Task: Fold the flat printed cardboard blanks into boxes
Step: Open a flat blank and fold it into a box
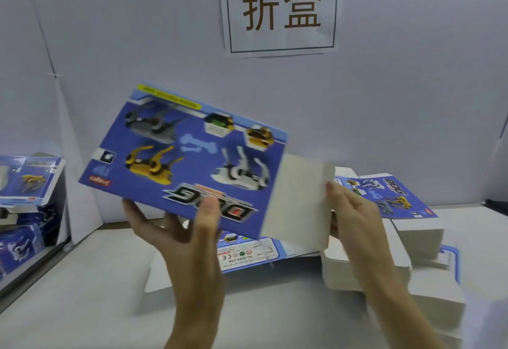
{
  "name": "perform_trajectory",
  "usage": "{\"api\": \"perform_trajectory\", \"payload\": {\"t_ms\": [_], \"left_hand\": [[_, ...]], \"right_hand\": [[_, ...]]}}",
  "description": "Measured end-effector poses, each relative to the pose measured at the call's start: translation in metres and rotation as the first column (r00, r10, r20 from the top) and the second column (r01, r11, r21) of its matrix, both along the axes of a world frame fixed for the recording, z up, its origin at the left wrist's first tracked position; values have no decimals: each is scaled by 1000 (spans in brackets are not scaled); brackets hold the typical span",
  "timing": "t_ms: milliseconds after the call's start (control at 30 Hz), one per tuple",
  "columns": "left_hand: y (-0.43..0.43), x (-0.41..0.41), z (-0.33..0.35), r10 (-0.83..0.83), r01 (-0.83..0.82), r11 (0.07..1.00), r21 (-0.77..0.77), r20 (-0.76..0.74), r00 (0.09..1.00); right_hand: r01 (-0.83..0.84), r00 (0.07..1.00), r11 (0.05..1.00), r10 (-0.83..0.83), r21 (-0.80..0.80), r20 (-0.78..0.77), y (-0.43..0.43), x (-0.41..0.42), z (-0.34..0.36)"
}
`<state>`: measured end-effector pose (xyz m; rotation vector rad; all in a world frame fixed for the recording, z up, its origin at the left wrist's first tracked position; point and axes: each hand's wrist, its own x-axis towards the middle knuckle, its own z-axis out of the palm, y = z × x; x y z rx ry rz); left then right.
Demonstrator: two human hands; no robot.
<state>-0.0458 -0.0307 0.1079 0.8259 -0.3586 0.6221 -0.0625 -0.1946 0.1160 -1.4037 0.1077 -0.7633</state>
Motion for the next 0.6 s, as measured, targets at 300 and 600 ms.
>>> {"api": "perform_trajectory", "payload": {"t_ms": [300,600], "left_hand": [[-5,11,-9,-225,193,964,-185,-172,959],[-8,4,-10,-180,171,982,-80,-136,974]], "right_hand": [[-693,710,520,613,499,347,19,-8,-2],[-371,928,752,315,545,198,25,-2,1]]}}
